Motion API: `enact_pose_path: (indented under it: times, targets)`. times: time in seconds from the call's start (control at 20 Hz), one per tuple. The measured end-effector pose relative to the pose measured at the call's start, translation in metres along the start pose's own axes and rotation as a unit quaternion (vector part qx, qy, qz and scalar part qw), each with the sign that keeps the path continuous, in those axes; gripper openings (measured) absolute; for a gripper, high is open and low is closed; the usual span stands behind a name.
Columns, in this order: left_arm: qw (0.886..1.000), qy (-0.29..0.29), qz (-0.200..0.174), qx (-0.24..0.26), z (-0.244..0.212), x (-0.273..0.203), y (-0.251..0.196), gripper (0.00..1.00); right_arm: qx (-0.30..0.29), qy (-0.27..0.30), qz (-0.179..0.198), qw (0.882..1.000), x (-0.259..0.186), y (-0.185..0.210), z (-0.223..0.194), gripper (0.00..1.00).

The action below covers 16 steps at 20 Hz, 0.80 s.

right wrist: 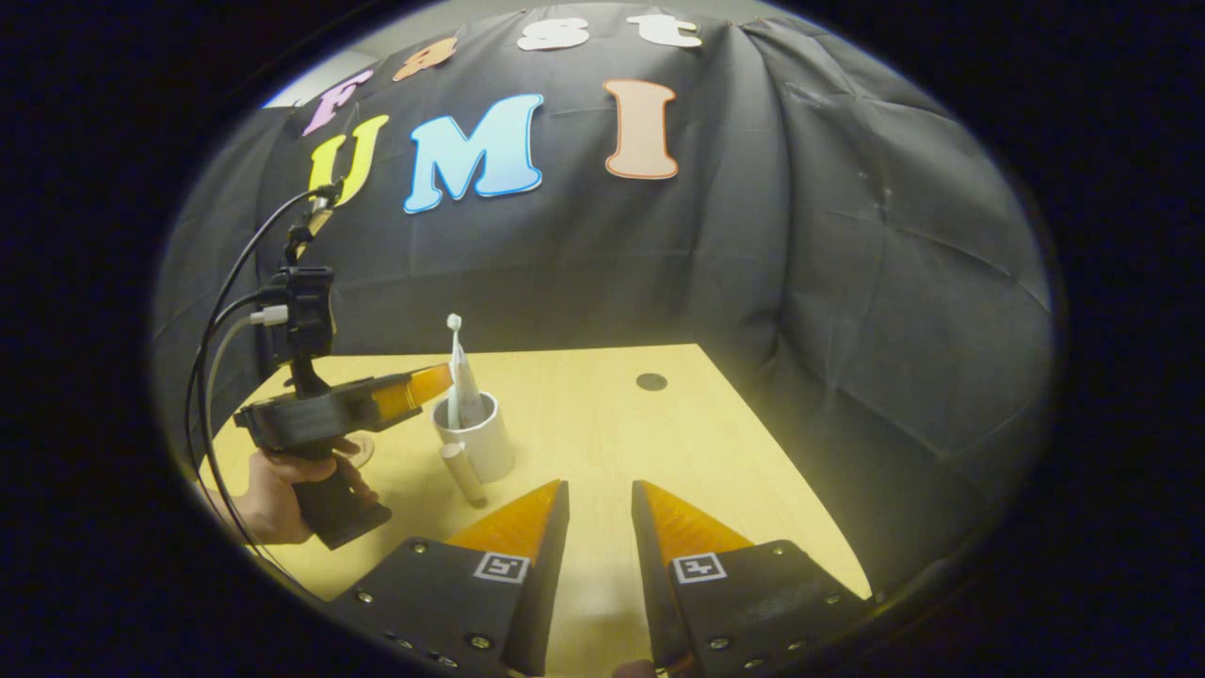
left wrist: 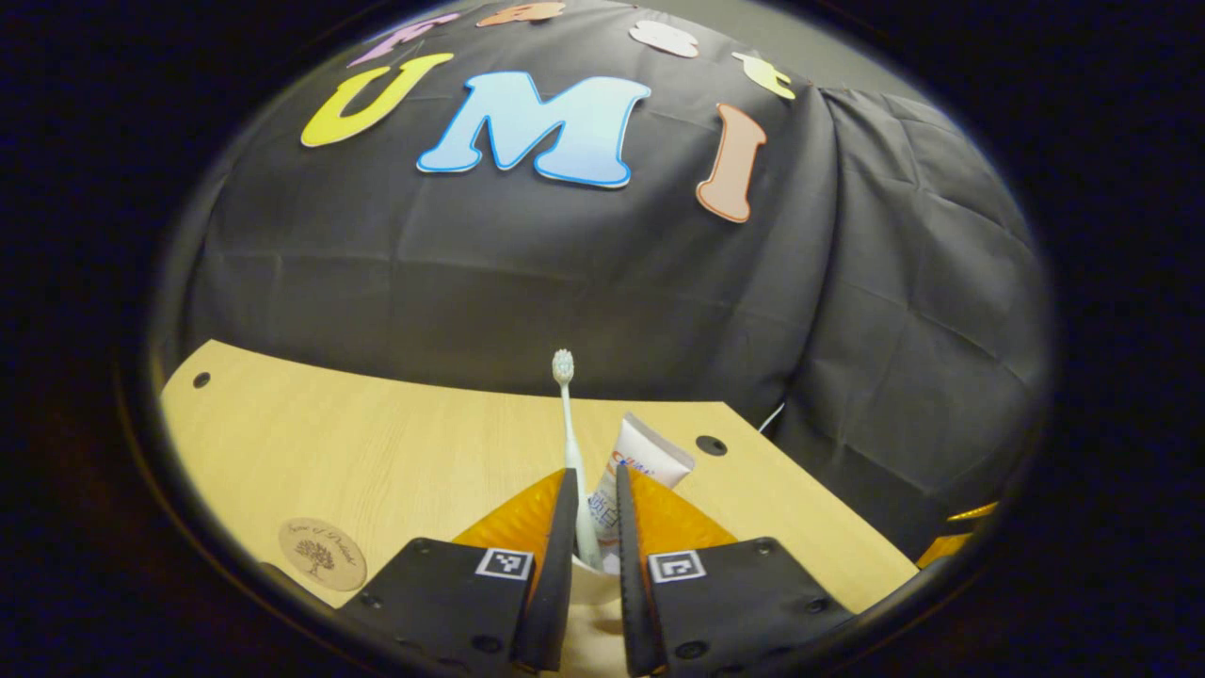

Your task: Put the toothbrush and toothpaste on the desktop into the cup, then pick up the cup and place it on the coaster on the desktop.

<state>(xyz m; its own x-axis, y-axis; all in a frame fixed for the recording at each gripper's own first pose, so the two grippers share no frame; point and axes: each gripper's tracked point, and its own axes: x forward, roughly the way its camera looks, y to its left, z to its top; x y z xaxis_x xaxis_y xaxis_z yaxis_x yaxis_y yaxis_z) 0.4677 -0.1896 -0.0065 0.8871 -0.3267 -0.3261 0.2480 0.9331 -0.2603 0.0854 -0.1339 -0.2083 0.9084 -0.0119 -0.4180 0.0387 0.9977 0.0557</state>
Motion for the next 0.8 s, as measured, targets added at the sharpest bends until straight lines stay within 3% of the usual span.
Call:
enact_pose_path:
  times: [0.05, 0.25, 0.3, 0.45, 0.6, 0.65, 0.7, 0.8]
  targets:
    - [1.0, 0.002, 0.002, 0.002, -0.002, 0.001, 0.001, 0.36, 0.0, 0.0, 0.001, 1.0, -0.001, 0.0, 0.0, 0.42]
    - [1.0, 0.0, 0.003, 0.001, -0.003, -0.005, 0.0, 0.39, -0.004, -0.006, 0.004, 1.0, -0.001, 0.0, -0.001, 0.42]
    - [1.0, -0.003, -0.001, 0.001, 0.0, -0.007, -0.003, 0.48, -0.005, -0.007, 0.006, 1.0, -0.001, 0.001, -0.002, 0.42]
    - [1.0, -0.016, -0.001, 0.009, 0.01, -0.015, -0.004, 0.61, -0.003, -0.008, 0.01, 1.0, -0.002, 0.002, -0.003, 0.41]
    - [0.999, -0.026, 0.008, 0.02, 0.02, -0.026, -0.002, 0.83, -0.007, -0.012, 0.016, 1.0, -0.007, 0.008, 0.0, 0.4]
    - [0.999, -0.032, 0.016, 0.024, 0.025, -0.03, 0.002, 0.77, -0.008, -0.014, 0.018, 1.0, -0.008, 0.01, 0.003, 0.4]
    - [0.999, -0.039, 0.02, 0.029, 0.032, -0.036, 0.003, 0.87, -0.01, -0.015, 0.021, 1.0, -0.008, 0.013, 0.005, 0.4]
    - [0.997, -0.055, 0.036, 0.042, 0.045, -0.048, 0.012, 0.97, -0.012, -0.019, 0.027, 0.999, -0.007, 0.021, 0.012, 0.4]
